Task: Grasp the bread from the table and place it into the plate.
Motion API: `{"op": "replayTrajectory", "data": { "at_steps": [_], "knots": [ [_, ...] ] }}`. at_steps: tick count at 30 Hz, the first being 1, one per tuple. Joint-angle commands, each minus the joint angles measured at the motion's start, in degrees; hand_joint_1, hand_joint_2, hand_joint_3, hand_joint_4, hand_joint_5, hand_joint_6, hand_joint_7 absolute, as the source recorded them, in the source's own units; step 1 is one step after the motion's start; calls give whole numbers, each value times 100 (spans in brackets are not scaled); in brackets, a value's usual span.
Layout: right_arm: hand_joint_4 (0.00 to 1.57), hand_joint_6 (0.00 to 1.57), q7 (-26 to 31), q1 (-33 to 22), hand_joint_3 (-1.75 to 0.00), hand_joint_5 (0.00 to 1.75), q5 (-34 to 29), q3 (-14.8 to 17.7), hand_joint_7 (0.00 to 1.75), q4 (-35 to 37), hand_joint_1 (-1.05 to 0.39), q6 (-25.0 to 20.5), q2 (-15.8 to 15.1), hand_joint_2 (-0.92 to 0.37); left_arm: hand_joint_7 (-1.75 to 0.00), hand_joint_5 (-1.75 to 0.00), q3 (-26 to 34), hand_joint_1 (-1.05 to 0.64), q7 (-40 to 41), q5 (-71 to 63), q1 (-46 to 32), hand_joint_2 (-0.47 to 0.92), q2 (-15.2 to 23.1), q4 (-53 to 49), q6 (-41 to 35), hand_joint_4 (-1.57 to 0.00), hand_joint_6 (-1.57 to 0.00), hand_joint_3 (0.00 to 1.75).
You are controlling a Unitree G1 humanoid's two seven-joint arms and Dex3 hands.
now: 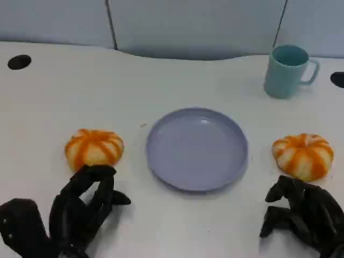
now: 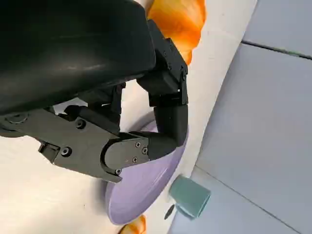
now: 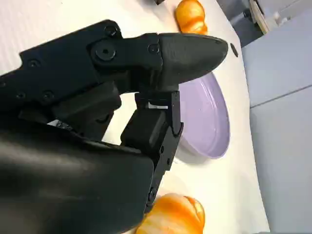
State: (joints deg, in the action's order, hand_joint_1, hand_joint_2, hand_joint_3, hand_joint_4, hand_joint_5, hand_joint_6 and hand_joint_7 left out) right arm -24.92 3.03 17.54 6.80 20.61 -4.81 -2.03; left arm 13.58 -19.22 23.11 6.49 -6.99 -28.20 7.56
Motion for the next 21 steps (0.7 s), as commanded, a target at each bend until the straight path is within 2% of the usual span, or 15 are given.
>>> {"op": "replayTrajectory", "data": {
  "at_steps": [1, 21],
  "knots": [
    [124, 113, 52, -88, -43, 110, -24, 17, 102, 11, -41, 2, -44, -92, -132, -162, 12, -37, 58, -58, 2, 76, 88, 55, 48, -63, -56, 62],
    [122, 112, 22, -97, -44, 111, -15, 4, 103, 35, -41, 74, -52, -92, -130, -157, -3, -39, 9, -80, 21, 79, 122, -42, 183, -65, -57, 55]
  ]
}}
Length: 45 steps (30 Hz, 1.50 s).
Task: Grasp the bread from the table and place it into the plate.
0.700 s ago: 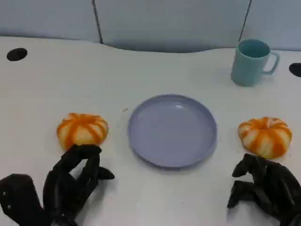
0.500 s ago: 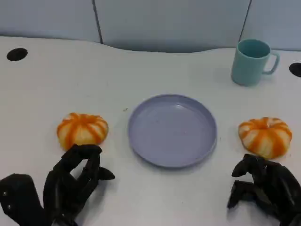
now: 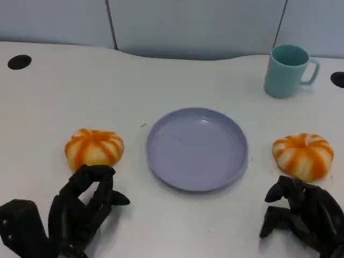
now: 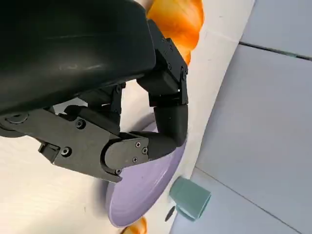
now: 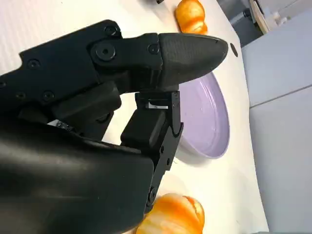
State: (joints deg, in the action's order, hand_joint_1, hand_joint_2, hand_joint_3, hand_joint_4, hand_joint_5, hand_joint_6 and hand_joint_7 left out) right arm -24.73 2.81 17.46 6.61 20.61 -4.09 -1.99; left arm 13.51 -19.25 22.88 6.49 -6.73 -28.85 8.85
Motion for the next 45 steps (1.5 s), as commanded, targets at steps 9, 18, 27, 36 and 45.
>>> {"op": "replayTrajectory", "data": {
  "at_steps": [9, 18, 27, 36, 45],
  "knots": [
    [122, 112, 105, -108, -44, 112, -44, -22, 104, -56, -41, -29, -29, -92, -129, -154, -10, -38, -114, -74, 35, 82, 149, -33, 236, -63, -56, 50],
    [121, 112, 45, -66, -43, 112, 13, -23, 104, 47, -42, 17, -14, -92, -74, -110, -116, -41, -293, -494, 261, 92, 324, -654, 1519, -61, -72, 23],
    [122, 113, 117, 26, -42, 112, -50, -60, 105, 147, -42, 72, 30, -92, -3, -44, -1192, -70, 901, -4165, 796, 92, 2307, -490, 3272, -5, -26, 18],
    [122, 113, 72, 37, -43, 111, -24, -57, 104, 194, -41, 97, 12, -92, 0, -31, -1843, -78, 2687, -6570, 1077, 92, 3179, 415, 2500, -1, -20, 13],
    [123, 114, 7, 12, -43, 111, 3, -48, 103, 225, -41, 220, 41, -92, 0, -27, -2613, -79, 2299, -7402, 1525, 92, 3509, 733, 1321, -3, -20, 10]
  ]
}}
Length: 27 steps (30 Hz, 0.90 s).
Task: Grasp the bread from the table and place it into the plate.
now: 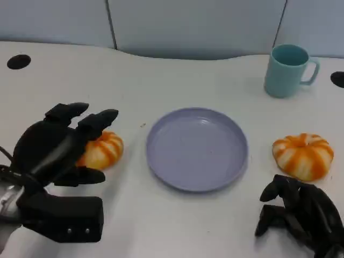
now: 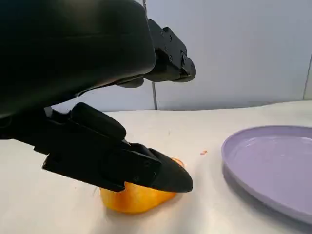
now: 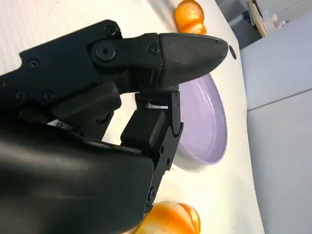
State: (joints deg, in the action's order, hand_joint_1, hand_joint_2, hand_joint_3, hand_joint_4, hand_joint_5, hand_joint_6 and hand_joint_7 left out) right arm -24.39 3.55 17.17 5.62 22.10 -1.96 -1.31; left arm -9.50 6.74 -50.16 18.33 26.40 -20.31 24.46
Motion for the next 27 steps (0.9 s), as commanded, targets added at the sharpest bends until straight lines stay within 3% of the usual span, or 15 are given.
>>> {"op": "replayTrajectory", "data": {
  "at_steps": [1, 14, 19, 27],
  "knots": [
    [123, 114, -49, -59, -43, 110, 38, 57, 103, 102, -41, 47, -25, -92, 0, -26, -397, -79, -319, -102, 424, 92, 199, -213, -272, -3, -20, 9],
    [123, 115, -9, -82, -42, 110, 52, 70, 101, 53, -42, -56, -22, -92, 0, -17, -1628, -69, -19, -345, 1723, 88, -48, -2085, -422, -7, -23, 0],
    [122, 114, -4, -156, -43, 110, 70, 63, 101, -78, -41, -153, -33, -92, 0, -15, -2149, -72, -28, -566, 2458, 89, -483, -3284, -862, -6, -20, 0],
    [122, 113, 35, -223, -41, 111, 52, 54, 103, -213, -42, -239, -41, -92, 0, -15, -2639, -70, 94, -577, 3136, 87, -835, -4474, -1077, -4, -20, 0]
  ]
}}
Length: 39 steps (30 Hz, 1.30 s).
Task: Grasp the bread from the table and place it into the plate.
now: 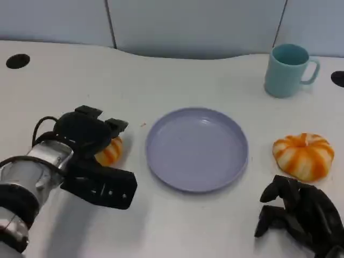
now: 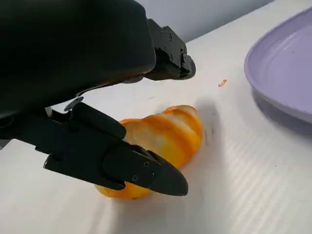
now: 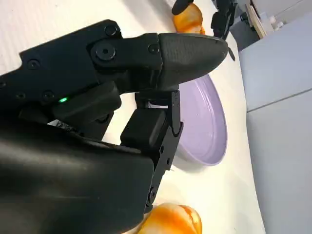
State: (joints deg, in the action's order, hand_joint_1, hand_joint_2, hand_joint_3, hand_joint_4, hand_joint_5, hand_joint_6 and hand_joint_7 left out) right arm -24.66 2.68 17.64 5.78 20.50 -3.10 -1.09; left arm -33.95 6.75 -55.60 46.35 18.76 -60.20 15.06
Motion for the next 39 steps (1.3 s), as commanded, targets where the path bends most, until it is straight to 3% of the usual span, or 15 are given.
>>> {"op": "replayTrajectory", "data": {
  "at_steps": [1, 13, 28, 32, 34, 39],
  "knots": [
    [122, 113, 78, -141, -42, 112, 3, 38, 104, -67, -42, -144, -61, -92, 0, -15, -259, -71, 131, -46, 404, 86, -110, -625, -168, -4, -20, 0],
    [122, 111, 67, -283, -42, 112, 5, 23, 105, -250, -42, -207, -76, -92, 0, -13, -655, -73, -114, 60, 849, 85, -466, -1529, -508, -2, -19, 0],
    [121, 112, -85, -404, -43, 113, 175, 112, 105, -381, -42, -253, -142, -92, 0, -14, -538, -70, -313, 495, 653, 85, -608, -1804, -565, -4, -15, 1],
    [120, 111, -147, -414, -44, 113, 138, 99, 105, -334, -42, -125, -160, -92, -1, -15, -538, -59, -39, 560, 520, 86, -639, -1818, -569, -12, -18, 1],
    [119, 111, -189, -423, -45, 112, 150, 101, 105, -315, -42, -96, -161, -92, -3, -16, -521, -45, 197, 593, 446, 87, -659, -1813, -580, -22, -27, 1],
    [120, 111, -115, -477, -45, 113, 128, 83, 105, -397, -42, -146, -131, -92, -4, -16, -561, -35, 534, 551, 375, 92, -656, -1816, -605, -45, -44, 2]
  ]
}}
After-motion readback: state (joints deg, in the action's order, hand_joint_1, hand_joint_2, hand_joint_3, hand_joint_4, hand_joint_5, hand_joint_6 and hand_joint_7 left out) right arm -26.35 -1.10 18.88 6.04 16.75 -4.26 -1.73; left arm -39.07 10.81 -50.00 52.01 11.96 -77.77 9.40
